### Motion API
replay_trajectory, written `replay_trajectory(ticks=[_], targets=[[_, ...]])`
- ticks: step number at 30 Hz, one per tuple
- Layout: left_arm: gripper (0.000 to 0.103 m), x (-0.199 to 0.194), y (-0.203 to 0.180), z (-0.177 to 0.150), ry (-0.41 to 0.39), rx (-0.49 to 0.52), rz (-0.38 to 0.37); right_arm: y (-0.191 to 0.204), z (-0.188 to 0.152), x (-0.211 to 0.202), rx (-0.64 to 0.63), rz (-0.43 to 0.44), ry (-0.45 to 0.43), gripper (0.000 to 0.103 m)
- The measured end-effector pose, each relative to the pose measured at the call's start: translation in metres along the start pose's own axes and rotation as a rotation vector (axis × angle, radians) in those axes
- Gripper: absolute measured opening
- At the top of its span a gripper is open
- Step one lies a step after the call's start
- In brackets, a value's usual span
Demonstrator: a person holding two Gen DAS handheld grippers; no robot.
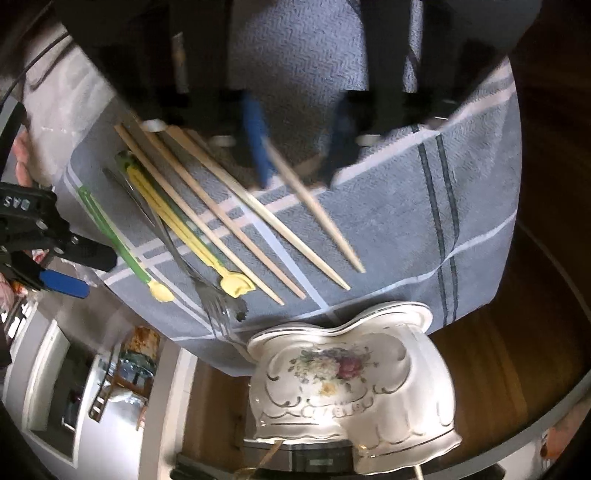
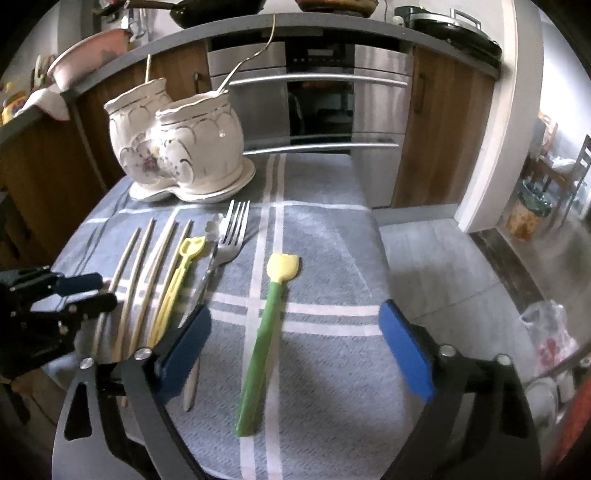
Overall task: Organize utensils
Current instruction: 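Grasp another chopstick with the left tool while the right tool grasps the green spatula, then lower chopstick into taller pot with left tool while right tool inserts spatula into smaller pot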
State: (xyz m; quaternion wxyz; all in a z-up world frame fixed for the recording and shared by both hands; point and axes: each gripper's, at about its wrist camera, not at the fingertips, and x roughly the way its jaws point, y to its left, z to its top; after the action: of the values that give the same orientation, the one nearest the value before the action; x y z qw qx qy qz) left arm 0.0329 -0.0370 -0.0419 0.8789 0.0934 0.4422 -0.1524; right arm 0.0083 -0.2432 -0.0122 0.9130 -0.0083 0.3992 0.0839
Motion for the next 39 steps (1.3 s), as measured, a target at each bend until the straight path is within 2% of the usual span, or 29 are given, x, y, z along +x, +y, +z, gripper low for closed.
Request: replay_trajectory(ticks=[5,11,14,18,21,23,28,32,39], targets=[[0.006,-0.007,0.004,-0.001,0.026,0.036,-0.025,0.003,0.002,0.006,0.006,0.031,0.028,0.068],[0.006,-0.011,0.02,0.0,0.048,0.038,0.0,0.004,0.004,0.018,0.025,0.057,0.085,0.048],[0.007,-0.011,0.026,0.002,0.061,0.018,-0.017,0.002,0.004,0.024,0.037,0.063,0.118,0.035],[0.008,-0.005,0.023,0.003,0.076,0.03,-0.016,0.003,0.006,0.027,0.032,0.055,0.125,0.03],[0.008,-0.001,0.024,0.005,0.079,0.032,-0.02,0.007,0.008,0.029,0.004,0.054,0.13,0.022],[0.008,0.0,0.023,0.006,0.074,0.043,-0.017,0.011,0.008,0.03,-0.017,0.059,0.128,0.013],[0.006,-0.001,0.028,0.007,0.063,0.044,-0.036,0.01,0.009,0.027,-0.005,0.085,0.112,0.01],[0.006,-0.009,0.032,0.007,0.018,0.045,-0.05,0.007,0.015,0.013,0.007,0.084,0.043,0.01],[0.006,-0.049,0.04,0.017,-0.168,0.064,-0.107,0.016,0.032,-0.023,-0.012,0.125,-0.143,0.01]])
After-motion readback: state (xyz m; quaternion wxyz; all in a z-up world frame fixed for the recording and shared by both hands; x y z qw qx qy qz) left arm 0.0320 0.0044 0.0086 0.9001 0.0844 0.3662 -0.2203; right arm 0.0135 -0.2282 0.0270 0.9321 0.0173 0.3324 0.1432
